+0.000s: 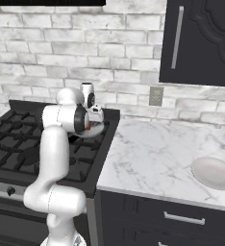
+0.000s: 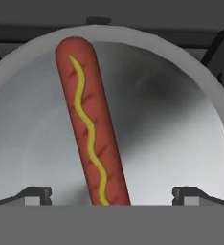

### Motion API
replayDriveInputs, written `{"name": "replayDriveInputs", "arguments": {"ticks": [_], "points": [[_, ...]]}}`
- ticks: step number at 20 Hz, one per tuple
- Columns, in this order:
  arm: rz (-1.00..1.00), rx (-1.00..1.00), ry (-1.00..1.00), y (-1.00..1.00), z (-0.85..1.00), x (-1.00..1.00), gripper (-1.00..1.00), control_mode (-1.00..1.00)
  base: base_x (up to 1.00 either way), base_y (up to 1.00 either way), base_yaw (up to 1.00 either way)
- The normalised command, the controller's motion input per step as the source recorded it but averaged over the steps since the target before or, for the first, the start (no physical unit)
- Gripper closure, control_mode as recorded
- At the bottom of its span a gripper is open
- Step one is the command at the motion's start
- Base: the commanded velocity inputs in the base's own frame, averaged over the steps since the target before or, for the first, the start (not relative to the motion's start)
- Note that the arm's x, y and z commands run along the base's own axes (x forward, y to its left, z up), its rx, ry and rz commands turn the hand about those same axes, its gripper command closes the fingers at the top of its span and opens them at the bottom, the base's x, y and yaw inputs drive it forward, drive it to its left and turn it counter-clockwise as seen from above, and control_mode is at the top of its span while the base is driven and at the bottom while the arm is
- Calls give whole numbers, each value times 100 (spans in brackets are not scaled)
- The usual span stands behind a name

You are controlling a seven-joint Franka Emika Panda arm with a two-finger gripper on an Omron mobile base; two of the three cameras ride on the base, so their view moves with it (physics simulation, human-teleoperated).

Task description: Place the cold items (mango and lime) from the fridge in one tupperware on the dining counter. Place the warm items (hot dog and kebab skewer) in the stove area in another tupperware.

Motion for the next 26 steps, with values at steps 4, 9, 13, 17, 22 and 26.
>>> {"name": "replayDriveInputs", "arguments": {"ticks": [4, 9, 13, 17, 22, 26], "points": [[0, 0, 1, 4, -20, 28, -100, -100, 0, 0, 0], [0, -1, 0, 6, -33, 1, -100, -100, 0, 0, 0], [0, -1, 1, 4, -36, 0, 100, -100, 0, 0, 0], [0, -1, 11, 3, -25, 1, 100, -100, 0, 0, 0], [0, -1, 5, 1, -1, 2, 100, -100, 0, 0, 0], [0, 0, -2, 0, -14, -16, 100, -100, 0, 0, 0]]}}
